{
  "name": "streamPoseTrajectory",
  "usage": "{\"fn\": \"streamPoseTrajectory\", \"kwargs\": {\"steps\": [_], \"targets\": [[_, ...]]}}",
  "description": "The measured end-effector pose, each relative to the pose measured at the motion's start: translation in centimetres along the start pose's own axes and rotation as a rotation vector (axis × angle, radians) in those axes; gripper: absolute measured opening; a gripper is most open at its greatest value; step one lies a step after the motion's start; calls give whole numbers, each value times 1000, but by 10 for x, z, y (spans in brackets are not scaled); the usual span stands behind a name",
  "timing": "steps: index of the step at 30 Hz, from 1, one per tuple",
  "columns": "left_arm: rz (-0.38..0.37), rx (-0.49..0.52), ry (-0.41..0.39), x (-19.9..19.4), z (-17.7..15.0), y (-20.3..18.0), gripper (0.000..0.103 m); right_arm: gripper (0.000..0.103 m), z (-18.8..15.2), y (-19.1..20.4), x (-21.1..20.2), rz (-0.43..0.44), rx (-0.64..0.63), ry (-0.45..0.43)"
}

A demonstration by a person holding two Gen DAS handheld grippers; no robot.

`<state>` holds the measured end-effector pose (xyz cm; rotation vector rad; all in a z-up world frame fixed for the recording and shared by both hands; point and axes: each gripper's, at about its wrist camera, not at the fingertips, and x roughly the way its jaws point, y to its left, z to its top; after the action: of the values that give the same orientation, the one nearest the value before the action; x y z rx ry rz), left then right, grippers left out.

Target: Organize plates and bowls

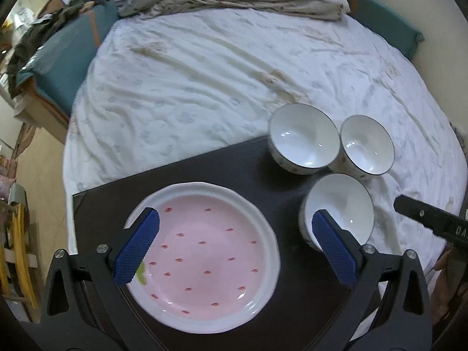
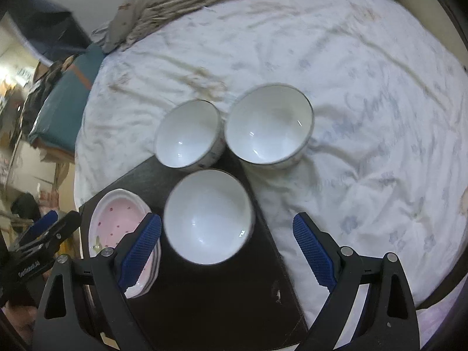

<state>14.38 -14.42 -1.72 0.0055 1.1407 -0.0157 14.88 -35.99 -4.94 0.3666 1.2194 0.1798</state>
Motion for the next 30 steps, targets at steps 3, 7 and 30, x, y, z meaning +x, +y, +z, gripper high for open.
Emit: {"fn": "streamPoseTrajectory", "kwargs": {"steps": [3, 7, 30], "targets": [[-39, -8, 44, 13, 6, -10, 101, 94, 6, -14, 3, 9, 53, 5], [-59, -27, 82, 28, 10, -17, 101, 94, 13, -27, 6, 13, 109, 9], [-139, -35, 324, 114, -3, -55, 33, 26, 8, -15, 73, -6, 65, 219]]}}
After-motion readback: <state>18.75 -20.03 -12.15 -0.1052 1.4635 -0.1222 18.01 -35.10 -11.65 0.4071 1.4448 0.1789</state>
